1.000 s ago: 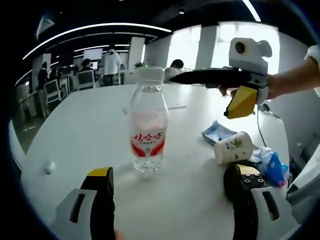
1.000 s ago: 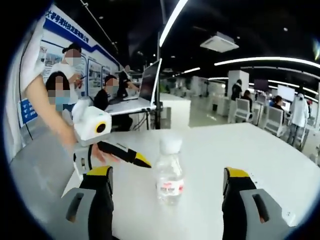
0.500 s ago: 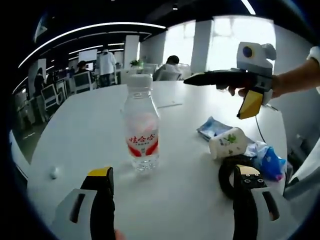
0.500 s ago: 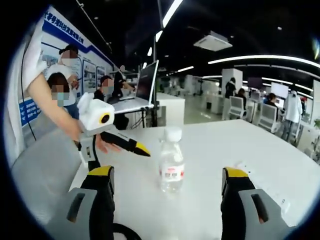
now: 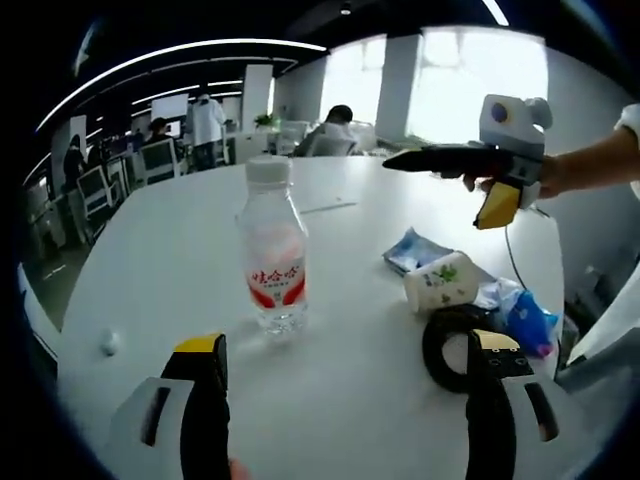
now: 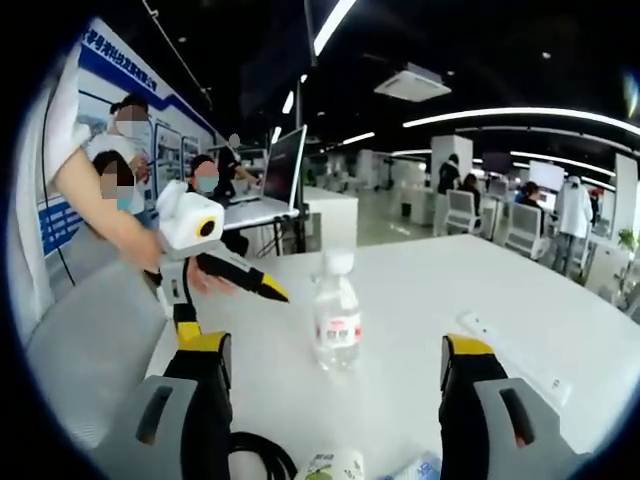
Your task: Arrange the tabletop items into an orderly group along one side of the table until the central work area is clear of visible clutter.
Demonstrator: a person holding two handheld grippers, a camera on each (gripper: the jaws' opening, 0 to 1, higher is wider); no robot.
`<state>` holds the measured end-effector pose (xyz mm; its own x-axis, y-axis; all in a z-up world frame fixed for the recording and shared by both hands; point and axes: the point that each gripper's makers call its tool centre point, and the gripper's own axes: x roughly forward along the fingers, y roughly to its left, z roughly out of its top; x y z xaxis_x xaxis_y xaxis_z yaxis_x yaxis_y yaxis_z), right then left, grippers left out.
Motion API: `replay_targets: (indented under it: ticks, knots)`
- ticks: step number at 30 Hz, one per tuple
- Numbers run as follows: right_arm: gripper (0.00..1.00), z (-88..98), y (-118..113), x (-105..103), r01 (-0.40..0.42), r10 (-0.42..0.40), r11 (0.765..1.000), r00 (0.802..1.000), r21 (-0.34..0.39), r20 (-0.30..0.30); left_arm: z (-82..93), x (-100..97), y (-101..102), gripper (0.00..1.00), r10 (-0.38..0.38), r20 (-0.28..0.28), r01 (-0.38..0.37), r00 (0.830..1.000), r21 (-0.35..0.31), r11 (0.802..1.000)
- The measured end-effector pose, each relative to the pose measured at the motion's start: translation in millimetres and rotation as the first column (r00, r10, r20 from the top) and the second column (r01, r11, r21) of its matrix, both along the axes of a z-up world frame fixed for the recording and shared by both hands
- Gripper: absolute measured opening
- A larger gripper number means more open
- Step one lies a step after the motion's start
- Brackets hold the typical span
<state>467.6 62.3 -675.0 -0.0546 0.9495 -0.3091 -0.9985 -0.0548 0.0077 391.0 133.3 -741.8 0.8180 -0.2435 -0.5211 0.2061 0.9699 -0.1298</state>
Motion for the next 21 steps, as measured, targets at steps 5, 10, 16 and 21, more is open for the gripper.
replay_targets:
  ticks: [5,10,16,21]
  knots:
    - [0.83,0.6,-13,1,0.018,-0.018,1.000,1.000,-0.004,-0.002,0.7,-4.2,-3,0.96,-0.002,-0.010,0.002,1.000,0.005,1.000]
    - [0.83,2.5,-28,3,0.037,-0.037,0.999,0.999,-0.010,0.002,4.7,-6.3,-6,0.96,-0.003,-0.002,0.003,1.000,-0.001,1.000]
    - [0.80,6.6,-44,9,0.082,-0.082,0.997,0.996,0.003,-0.020,5.6,-11.3,-5,0.96,0.007,-0.009,-0.007,1.000,-0.011,1.000]
    - [0.80,6.0,-59,12,0.114,-0.114,0.993,0.993,0.005,-0.030,8.6,-17.2,-6,0.96,-0.006,-0.013,0.006,1.000,0.000,1.000]
